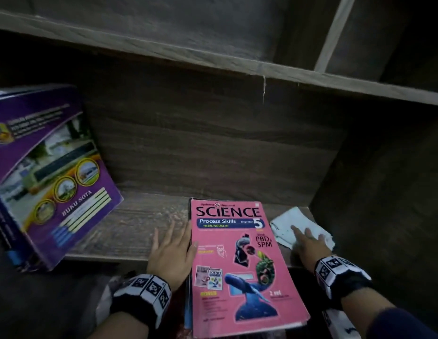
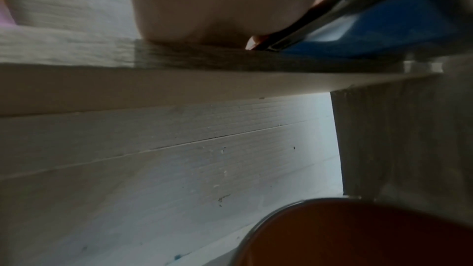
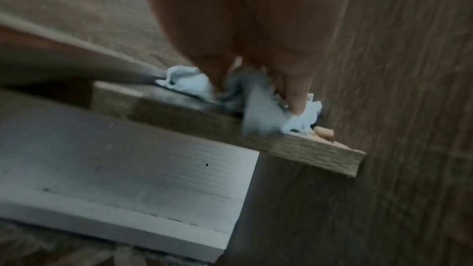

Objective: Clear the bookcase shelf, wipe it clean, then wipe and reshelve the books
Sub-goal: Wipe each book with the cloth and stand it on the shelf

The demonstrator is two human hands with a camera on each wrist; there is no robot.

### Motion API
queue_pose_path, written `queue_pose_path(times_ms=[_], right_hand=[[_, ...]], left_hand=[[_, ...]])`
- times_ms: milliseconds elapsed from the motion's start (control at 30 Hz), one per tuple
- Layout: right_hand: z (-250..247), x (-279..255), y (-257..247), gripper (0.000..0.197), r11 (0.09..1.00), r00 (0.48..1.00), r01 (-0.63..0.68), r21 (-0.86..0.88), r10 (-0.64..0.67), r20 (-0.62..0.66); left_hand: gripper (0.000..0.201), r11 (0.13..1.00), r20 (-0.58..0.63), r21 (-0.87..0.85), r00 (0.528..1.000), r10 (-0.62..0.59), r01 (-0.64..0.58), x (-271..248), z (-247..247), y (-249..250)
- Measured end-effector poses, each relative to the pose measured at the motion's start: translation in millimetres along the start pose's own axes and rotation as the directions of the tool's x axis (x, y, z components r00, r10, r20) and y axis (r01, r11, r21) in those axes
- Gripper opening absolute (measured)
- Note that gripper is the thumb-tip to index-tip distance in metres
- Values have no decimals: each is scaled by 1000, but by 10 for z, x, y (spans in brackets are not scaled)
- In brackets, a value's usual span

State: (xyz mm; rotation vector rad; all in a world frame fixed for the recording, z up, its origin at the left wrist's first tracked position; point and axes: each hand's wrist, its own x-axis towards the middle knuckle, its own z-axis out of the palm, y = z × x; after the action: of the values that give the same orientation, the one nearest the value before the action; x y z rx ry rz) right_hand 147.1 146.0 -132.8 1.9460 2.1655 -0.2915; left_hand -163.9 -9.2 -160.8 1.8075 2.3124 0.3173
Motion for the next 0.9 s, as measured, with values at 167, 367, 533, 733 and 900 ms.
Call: queue_pose_path(times_ms=[167,367,533,733,900], right_hand=[[-204,-155,27,60,985,980,49,164,-16,-196],[-635,-495,-187,50,833,808,416,365,-154,-568],[-474,-642,-647,61,911,909,412,-6,-410,72],[-159,-456,-902,68,904,893,426,-28,-416,172],[-173,-220,-1044,62,916,911,398,-58,-387,142]], left_hand=[[114,1000,10,5,1000,2,-2,-6,-9,7],[118,1000,0,-13,1000,22,-22,31,-61,-45],[100,999,-15,-7,999,39,-39,31,-45,-91],[81,999,-42,33,998,43,-42,28,18,-69],[78,998,-75,19,996,53,-52,28,50,-82]])
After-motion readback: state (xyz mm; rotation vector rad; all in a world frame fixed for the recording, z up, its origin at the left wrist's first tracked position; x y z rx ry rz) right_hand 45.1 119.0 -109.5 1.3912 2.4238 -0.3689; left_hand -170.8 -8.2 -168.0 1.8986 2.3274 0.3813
